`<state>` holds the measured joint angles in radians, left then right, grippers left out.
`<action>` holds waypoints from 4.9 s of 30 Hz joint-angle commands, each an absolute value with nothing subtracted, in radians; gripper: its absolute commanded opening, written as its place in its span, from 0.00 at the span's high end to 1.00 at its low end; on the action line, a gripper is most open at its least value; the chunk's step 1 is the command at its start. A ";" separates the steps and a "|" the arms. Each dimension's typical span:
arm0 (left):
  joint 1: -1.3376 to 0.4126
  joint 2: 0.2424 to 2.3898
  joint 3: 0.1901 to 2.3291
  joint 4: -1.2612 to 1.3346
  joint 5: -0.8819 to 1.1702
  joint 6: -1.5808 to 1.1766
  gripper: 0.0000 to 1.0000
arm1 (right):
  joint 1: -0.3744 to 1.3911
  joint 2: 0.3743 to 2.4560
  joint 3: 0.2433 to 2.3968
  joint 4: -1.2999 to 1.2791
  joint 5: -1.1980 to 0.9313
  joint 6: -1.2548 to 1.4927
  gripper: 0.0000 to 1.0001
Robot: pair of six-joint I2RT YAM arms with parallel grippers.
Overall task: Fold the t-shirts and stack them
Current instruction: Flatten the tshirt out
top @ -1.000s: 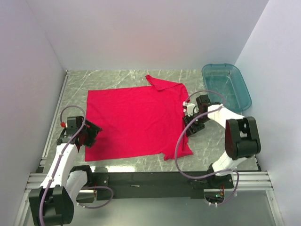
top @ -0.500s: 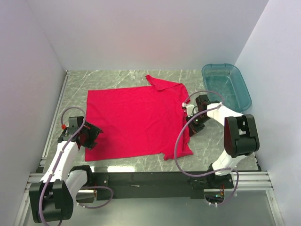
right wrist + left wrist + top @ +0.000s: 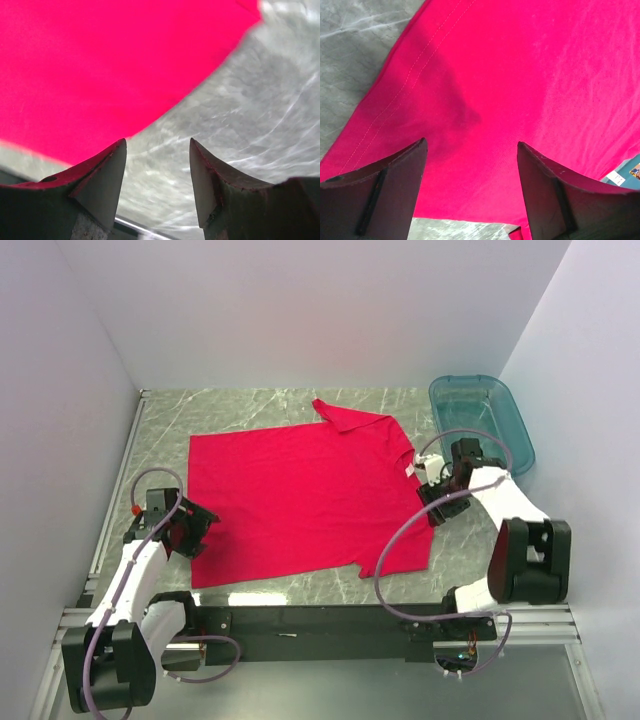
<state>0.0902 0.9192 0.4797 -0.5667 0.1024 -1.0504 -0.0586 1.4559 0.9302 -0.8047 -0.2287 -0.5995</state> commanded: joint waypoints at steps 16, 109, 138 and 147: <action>0.092 0.810 0.499 -0.624 0.170 -1.037 0.23 | 0.456 0.989 0.503 -0.700 -0.418 -1.057 0.41; 0.166 1.871 1.328 -0.225 0.146 -0.439 0.32 | 0.359 2.384 2.057 -0.629 -0.118 -0.609 0.78; 0.166 2.069 1.522 -0.336 0.175 -0.391 0.50 | 0.341 2.286 2.013 -0.600 -0.166 -0.575 1.00; 0.167 2.137 1.581 -0.379 0.178 -0.373 0.53 | 0.337 2.276 2.006 -0.595 -0.173 -0.566 1.00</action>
<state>0.1631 2.1136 1.5280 -0.3573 0.1600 -0.4023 0.3462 2.3428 2.0022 -0.6136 -0.1589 -0.5797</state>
